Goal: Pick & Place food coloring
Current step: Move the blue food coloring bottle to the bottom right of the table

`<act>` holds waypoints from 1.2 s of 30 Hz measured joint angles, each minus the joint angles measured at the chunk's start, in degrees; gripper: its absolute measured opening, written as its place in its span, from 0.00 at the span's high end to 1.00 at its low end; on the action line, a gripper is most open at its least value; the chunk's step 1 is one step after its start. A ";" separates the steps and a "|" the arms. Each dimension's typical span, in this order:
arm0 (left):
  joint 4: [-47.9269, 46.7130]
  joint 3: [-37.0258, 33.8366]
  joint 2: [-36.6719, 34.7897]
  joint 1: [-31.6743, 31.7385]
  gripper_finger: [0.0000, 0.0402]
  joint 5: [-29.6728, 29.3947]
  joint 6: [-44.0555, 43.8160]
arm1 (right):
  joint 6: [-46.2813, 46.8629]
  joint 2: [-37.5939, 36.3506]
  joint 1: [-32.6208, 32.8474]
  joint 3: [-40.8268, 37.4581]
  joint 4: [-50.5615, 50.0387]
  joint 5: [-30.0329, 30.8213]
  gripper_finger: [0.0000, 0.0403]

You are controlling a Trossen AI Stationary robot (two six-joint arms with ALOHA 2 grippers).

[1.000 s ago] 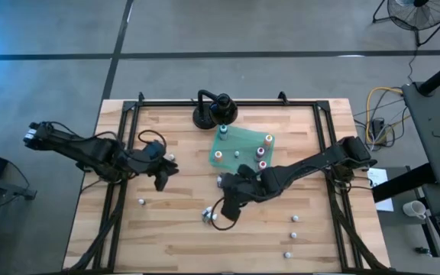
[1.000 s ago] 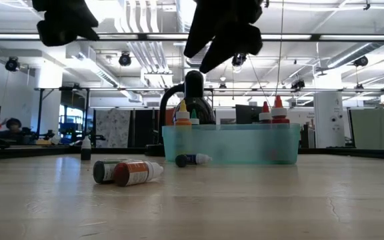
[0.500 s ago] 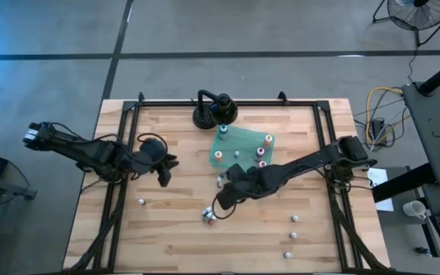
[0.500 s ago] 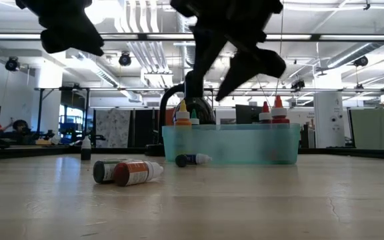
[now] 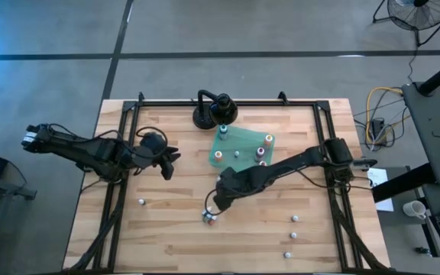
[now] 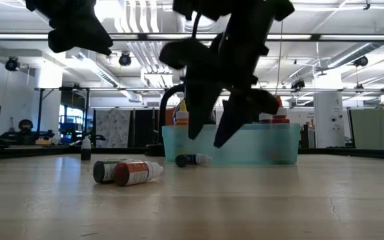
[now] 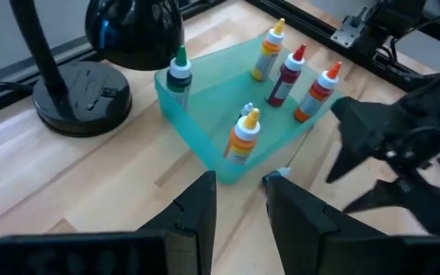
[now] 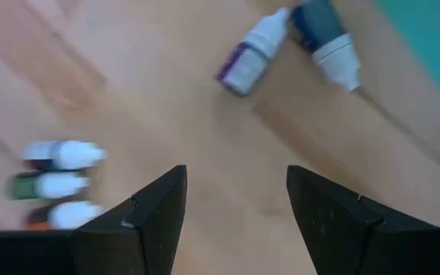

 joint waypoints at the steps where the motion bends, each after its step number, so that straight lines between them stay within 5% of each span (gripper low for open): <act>1: -0.25 0.00 0.00 0.00 0.78 0.01 0.00 | -1.12 0.44 -0.02 0.00 -0.24 0.34 0.46; 9: -0.58 0.00 0.02 0.02 0.78 -0.04 0.02 | -12.43 1.75 -0.45 0.00 -3.68 9.27 0.46; 36: -0.54 0.00 0.04 0.02 0.78 -2.90 2.13 | -36.55 4.37 -3.40 -0.02 2.84 10.78 0.46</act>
